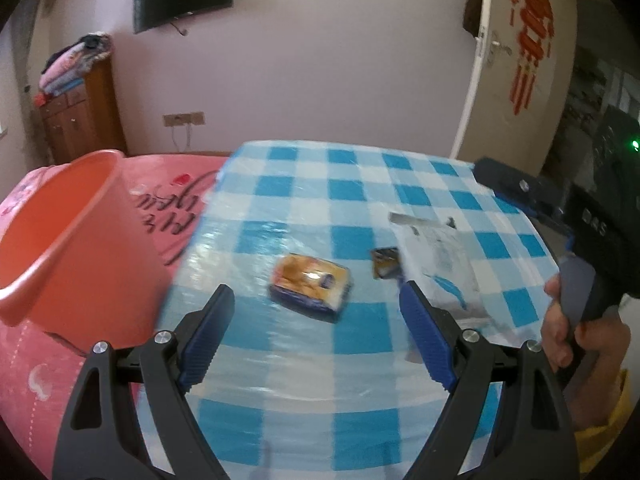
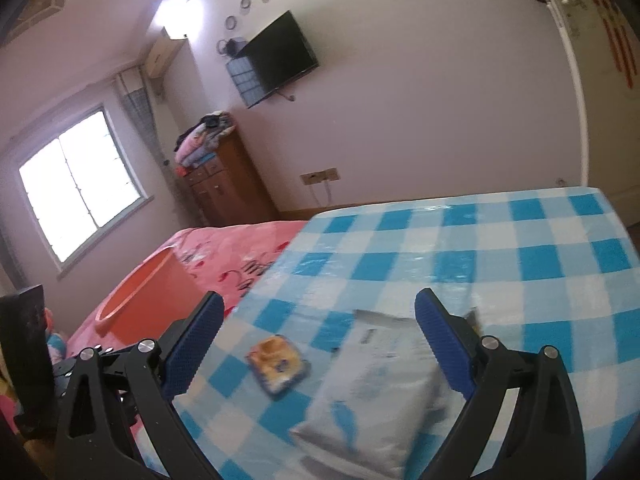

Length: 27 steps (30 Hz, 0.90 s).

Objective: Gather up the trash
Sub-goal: 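Return both tools over the table toward the white wet-wipes pack, then grasp the white wet-wipes pack with the left tool and lift it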

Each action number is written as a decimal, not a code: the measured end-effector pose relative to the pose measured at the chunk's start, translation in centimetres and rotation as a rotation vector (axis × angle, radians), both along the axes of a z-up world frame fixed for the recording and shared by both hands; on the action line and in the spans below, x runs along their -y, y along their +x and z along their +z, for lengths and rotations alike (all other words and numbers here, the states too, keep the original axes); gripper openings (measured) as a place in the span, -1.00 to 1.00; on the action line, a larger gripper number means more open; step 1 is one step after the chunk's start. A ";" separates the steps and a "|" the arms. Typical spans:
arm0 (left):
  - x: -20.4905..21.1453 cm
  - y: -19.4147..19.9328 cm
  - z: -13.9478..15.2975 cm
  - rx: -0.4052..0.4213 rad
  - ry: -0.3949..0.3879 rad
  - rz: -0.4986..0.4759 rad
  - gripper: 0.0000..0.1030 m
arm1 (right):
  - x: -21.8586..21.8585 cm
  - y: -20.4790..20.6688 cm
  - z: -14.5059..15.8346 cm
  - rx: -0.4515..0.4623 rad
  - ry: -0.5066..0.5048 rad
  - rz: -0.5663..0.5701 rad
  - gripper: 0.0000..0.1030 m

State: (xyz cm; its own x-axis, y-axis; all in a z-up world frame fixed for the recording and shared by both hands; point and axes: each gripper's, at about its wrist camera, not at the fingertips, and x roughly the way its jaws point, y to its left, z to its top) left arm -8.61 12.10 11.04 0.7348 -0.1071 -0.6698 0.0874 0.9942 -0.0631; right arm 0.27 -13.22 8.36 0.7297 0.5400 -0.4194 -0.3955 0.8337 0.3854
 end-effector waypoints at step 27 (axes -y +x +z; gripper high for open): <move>12.9 7.4 -4.8 -0.227 0.040 -0.182 0.65 | 10.5 4.6 -4.5 -0.160 0.043 -0.218 0.84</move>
State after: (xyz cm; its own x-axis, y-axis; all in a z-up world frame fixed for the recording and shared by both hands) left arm -1.16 -0.82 6.23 0.5367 -0.1937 -0.8213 0.2530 0.9654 -0.0624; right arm 4.87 -23.72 3.86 0.7570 0.3972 -0.5189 -0.1395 0.8740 0.4654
